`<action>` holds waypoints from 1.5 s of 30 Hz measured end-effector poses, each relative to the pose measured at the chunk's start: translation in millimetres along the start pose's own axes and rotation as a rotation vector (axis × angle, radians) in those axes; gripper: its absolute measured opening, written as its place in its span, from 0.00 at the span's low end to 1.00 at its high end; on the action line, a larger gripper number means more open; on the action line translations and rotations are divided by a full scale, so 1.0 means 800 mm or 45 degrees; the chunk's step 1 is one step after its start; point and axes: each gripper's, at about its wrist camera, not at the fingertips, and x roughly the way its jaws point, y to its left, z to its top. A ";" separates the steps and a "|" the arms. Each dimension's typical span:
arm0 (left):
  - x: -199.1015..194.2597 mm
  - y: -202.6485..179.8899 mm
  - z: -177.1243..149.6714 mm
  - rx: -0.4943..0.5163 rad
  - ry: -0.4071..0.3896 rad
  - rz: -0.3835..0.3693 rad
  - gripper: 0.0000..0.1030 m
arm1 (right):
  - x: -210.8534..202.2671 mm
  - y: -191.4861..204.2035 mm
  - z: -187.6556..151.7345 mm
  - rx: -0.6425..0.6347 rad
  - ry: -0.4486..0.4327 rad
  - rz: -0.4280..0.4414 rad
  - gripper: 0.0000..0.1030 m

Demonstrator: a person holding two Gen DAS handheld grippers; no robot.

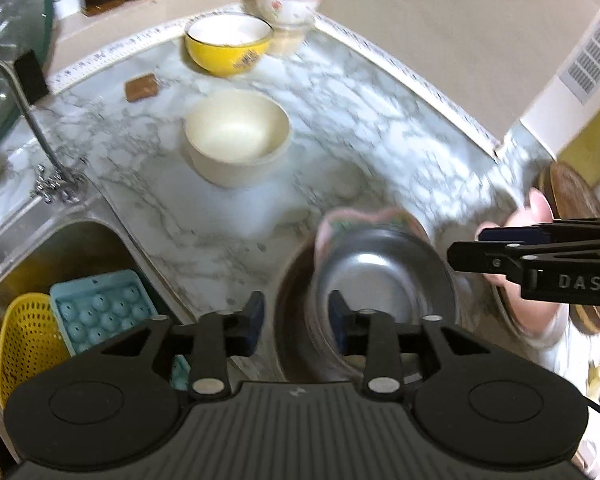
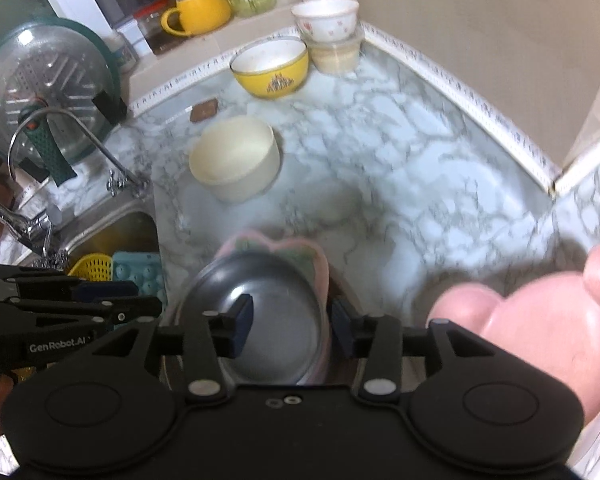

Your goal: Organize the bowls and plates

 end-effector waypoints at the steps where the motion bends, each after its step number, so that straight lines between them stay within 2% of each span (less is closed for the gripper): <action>1: -0.002 0.002 0.004 -0.007 -0.022 0.004 0.46 | 0.000 0.002 0.006 -0.009 -0.012 0.005 0.51; 3: -0.005 0.006 0.014 -0.010 -0.066 0.024 0.51 | -0.001 0.006 0.019 -0.023 -0.039 0.010 0.58; 5: -0.006 0.011 0.025 -0.010 -0.098 0.045 0.51 | -0.001 0.011 0.031 -0.035 -0.060 0.025 0.64; 9: -0.004 0.024 0.047 -0.011 -0.166 0.108 0.51 | 0.005 0.023 0.052 -0.051 -0.084 0.043 0.68; 11: -0.002 0.033 0.059 -0.011 -0.202 0.134 0.52 | 0.011 0.029 0.062 -0.064 -0.096 0.048 0.74; 12: -0.001 0.038 0.064 -0.012 -0.215 0.138 0.54 | 0.014 0.033 0.068 -0.074 -0.102 0.049 0.76; 15: 0.003 0.051 0.079 -0.020 -0.248 0.144 0.70 | 0.026 0.043 0.083 -0.098 -0.121 0.036 0.83; 16: 0.005 0.054 0.083 -0.017 -0.261 0.153 0.72 | 0.029 0.044 0.087 -0.102 -0.119 0.037 0.84; 20: 0.017 0.064 0.099 -0.011 -0.271 0.193 0.73 | 0.047 0.050 0.104 -0.115 -0.110 0.042 0.95; 36: 0.109 0.123 0.146 -0.176 -0.097 0.192 0.73 | 0.142 0.055 0.153 -0.121 -0.014 -0.029 0.94; 45: 0.149 0.129 0.156 -0.201 -0.037 0.207 0.72 | 0.190 0.042 0.168 -0.079 0.060 -0.054 0.76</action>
